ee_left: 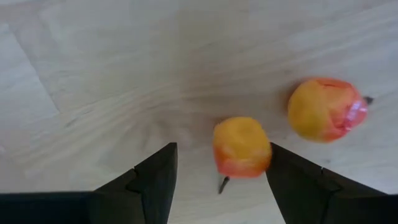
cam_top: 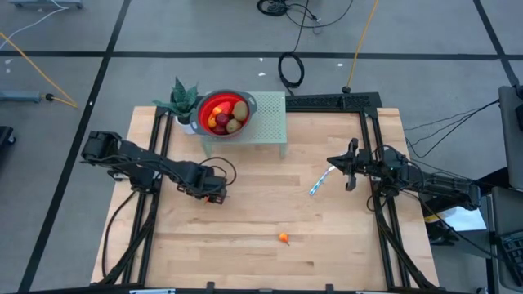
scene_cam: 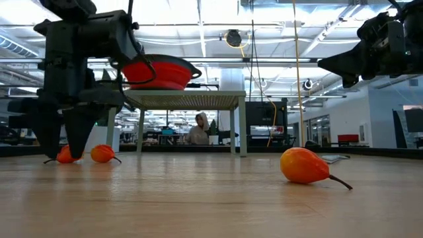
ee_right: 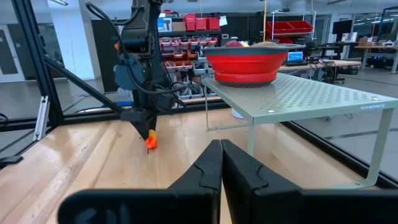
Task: Pick & Place Fruit
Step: Put the pear into the red strainer bowl on the shelf
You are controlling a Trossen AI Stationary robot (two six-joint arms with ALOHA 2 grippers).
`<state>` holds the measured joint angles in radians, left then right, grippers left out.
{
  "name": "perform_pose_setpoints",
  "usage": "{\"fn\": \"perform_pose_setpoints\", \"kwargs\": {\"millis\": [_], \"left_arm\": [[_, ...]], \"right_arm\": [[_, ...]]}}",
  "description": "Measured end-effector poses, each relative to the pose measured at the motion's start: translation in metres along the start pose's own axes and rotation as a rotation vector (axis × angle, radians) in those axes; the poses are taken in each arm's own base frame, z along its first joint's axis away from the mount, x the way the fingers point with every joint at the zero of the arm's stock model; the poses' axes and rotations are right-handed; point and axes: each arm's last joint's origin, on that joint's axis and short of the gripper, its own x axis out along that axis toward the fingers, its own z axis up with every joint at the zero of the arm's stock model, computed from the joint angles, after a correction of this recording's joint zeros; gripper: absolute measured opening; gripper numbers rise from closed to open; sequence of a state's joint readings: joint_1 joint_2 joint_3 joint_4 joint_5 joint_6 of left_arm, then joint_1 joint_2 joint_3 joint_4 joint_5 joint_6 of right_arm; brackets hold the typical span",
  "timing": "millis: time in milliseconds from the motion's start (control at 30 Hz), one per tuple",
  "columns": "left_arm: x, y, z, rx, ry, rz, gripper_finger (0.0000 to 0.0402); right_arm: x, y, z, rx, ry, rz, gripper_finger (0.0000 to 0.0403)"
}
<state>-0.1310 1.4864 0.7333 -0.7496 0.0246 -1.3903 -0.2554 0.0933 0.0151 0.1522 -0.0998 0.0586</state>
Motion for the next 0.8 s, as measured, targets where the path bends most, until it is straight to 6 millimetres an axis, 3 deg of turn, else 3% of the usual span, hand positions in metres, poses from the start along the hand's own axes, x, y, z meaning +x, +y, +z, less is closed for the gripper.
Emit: {"fn": "perform_pose_setpoints", "kwargs": {"millis": [333,800], "left_arm": [[0.0067,0.006,-0.0008,-0.001,-0.005,0.014,0.0229],[0.0069,0.0055,0.0003,0.027,-0.047,0.013,0.0088]], "right_arm": [[0.0,0.0,0.0,0.0,0.0,0.0,0.0],[0.0,0.0,0.0,0.008,0.0,0.0,0.0]]}}
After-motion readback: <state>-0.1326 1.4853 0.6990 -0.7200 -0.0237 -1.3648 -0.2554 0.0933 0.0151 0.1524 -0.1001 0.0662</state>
